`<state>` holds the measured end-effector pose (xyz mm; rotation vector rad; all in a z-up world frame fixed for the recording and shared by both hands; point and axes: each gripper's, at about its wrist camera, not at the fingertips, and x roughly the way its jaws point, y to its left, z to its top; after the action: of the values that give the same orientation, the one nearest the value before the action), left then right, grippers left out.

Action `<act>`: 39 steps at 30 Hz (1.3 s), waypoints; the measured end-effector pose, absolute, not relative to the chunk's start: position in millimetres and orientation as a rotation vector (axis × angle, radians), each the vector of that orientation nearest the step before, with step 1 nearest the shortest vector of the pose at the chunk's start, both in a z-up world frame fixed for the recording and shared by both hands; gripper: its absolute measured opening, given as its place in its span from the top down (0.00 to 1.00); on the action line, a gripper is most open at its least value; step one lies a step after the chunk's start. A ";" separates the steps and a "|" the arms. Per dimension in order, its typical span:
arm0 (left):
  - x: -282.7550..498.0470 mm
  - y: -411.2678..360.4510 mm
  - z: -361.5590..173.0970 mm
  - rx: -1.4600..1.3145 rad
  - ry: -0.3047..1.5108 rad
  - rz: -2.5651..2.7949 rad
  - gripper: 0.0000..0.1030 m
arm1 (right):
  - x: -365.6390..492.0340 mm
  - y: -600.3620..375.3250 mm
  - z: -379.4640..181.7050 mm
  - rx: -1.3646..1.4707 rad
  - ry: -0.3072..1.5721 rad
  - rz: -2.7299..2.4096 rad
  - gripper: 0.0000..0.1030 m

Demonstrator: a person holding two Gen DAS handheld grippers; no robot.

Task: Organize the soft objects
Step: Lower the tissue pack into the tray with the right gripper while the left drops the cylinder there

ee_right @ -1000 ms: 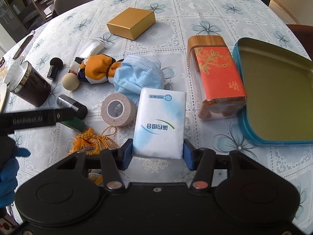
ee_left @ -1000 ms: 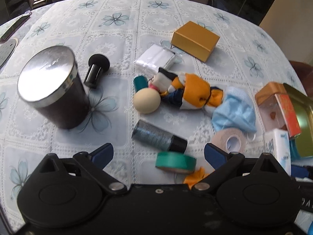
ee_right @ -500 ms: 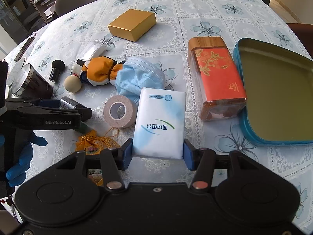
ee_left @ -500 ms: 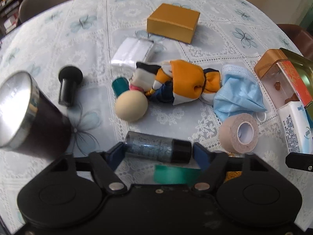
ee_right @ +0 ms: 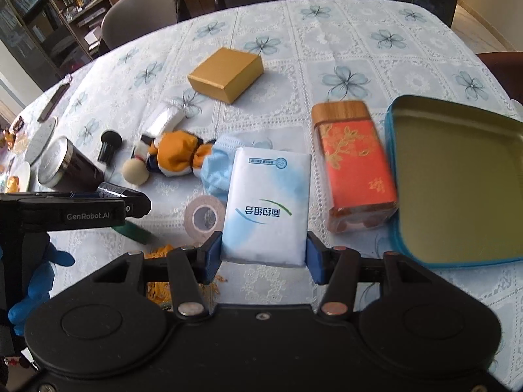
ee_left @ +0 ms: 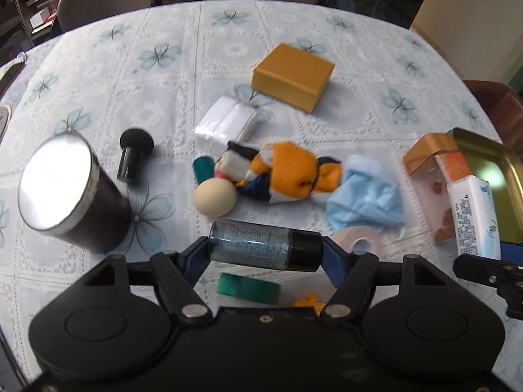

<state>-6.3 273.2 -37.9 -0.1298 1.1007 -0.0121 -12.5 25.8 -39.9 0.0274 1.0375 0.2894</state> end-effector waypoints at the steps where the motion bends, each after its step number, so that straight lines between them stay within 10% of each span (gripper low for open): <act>1: -5.9 267.2 -32.3 -0.123 1.095 -0.011 0.33 | -11.1 20.8 -35.4 0.032 1.028 0.283 0.50; 28: 71.8 -34.9 -2.7 -0.038 1.111 -0.209 0.32 | 33.6 -199.6 -22.0 0.071 0.997 0.021 0.49; 32: 78.5 -47.5 -2.2 -0.013 1.087 -0.178 0.10 | 41.4 -214.3 -22.8 0.086 1.001 0.030 0.47; 39: 86.2 -45.4 -9.3 -0.041 1.112 -0.120 0.05 | 55.2 -228.9 -34.7 0.144 1.082 0.045 0.40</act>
<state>86.2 -45.4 -9.3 -0.0407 1.1122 -0.1198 55.2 -228.9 -34.7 0.1439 1.0823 0.0450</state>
